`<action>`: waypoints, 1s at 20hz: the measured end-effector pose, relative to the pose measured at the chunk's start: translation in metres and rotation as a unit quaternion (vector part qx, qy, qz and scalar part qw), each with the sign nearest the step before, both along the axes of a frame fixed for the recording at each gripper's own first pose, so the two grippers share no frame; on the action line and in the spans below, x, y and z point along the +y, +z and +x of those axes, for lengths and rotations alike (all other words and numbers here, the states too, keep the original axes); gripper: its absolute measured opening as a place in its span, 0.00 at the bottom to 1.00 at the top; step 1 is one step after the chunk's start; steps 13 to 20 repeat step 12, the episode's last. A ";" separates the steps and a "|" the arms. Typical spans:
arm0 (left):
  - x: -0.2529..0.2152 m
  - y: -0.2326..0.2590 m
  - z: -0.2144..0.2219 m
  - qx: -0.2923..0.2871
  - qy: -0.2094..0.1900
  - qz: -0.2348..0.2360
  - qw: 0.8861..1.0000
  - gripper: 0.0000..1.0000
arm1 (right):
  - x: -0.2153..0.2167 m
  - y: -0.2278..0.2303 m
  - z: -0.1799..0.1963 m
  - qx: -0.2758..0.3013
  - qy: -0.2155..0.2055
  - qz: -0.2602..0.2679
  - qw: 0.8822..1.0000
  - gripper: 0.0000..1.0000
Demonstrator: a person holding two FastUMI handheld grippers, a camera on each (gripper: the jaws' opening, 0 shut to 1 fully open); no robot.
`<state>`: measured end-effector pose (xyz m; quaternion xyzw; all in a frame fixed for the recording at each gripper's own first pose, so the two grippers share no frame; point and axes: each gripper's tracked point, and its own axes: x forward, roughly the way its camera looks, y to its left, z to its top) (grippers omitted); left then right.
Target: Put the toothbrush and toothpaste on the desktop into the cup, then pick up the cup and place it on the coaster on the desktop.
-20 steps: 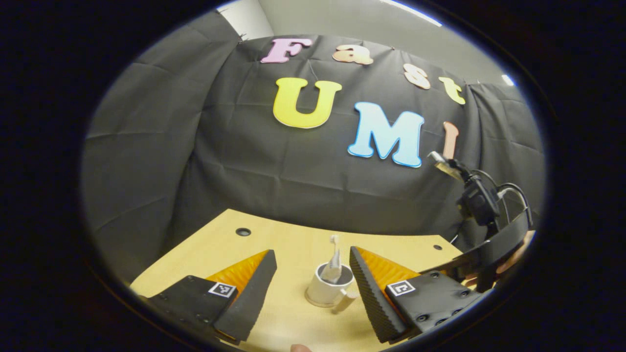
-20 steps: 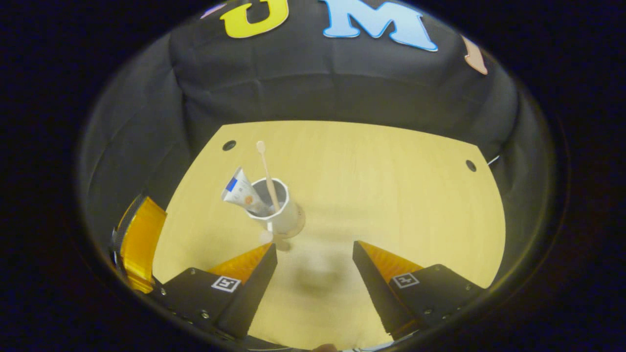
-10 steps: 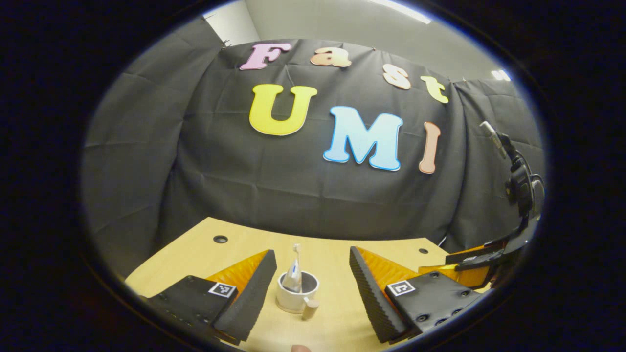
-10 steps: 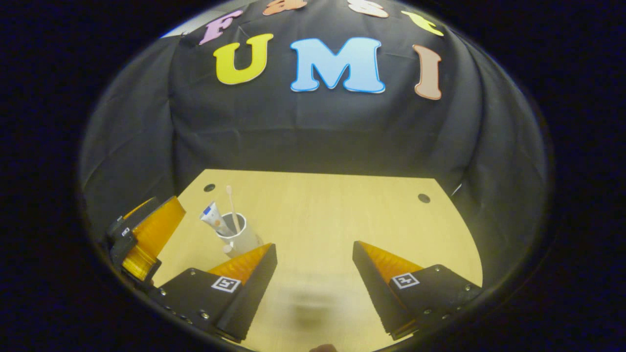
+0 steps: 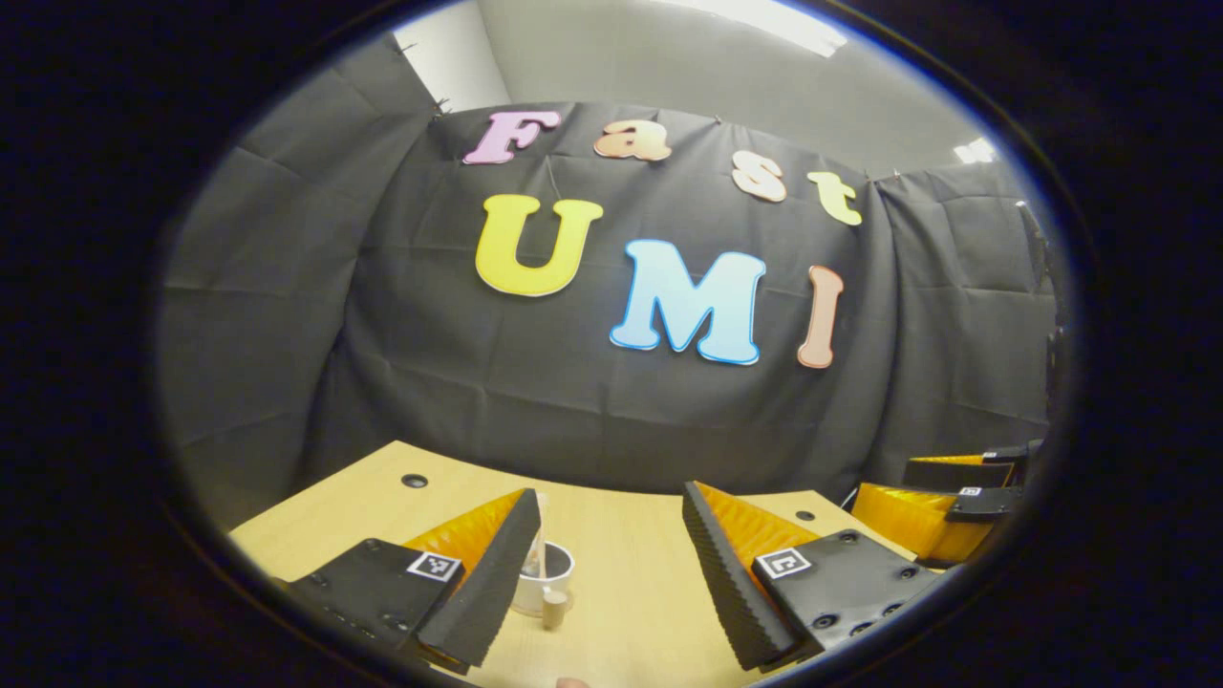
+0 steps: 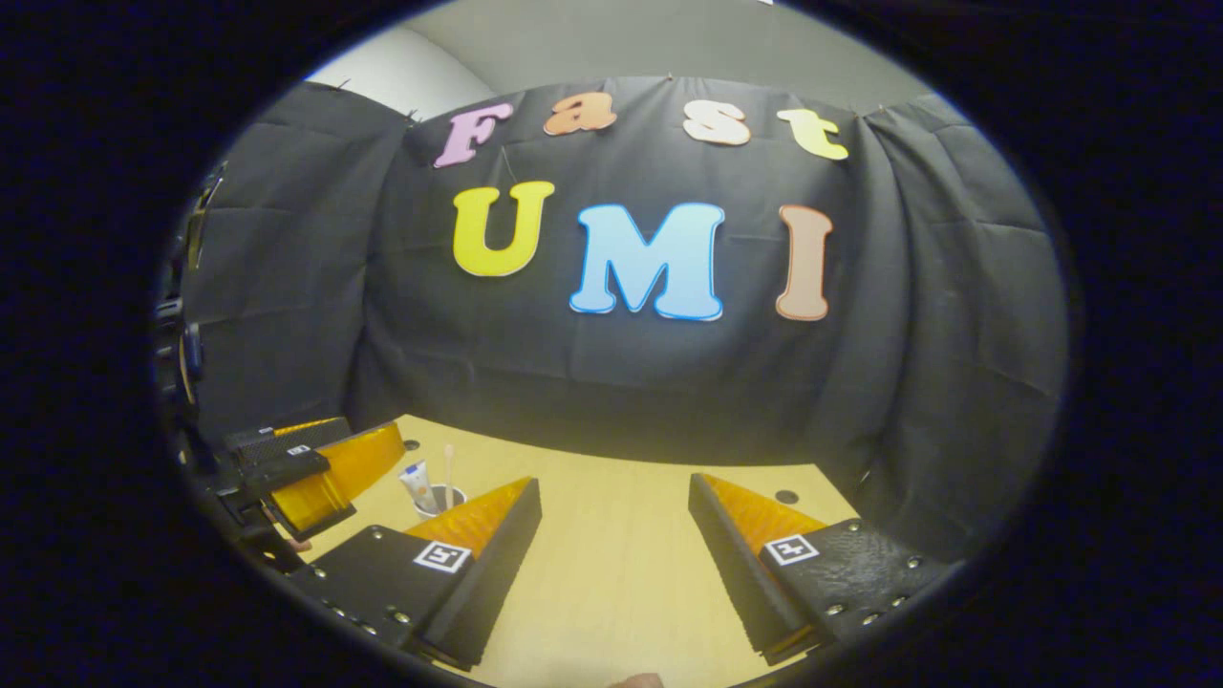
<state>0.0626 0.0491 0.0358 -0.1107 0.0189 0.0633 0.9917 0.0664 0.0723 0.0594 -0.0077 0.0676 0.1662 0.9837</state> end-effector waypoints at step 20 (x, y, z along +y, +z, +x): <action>-0.025 0.029 -0.015 -0.030 -0.019 0.035 0.999 0.95 | -0.015 0.033 0.009 -0.072 -0.037 -0.004 0.997 0.96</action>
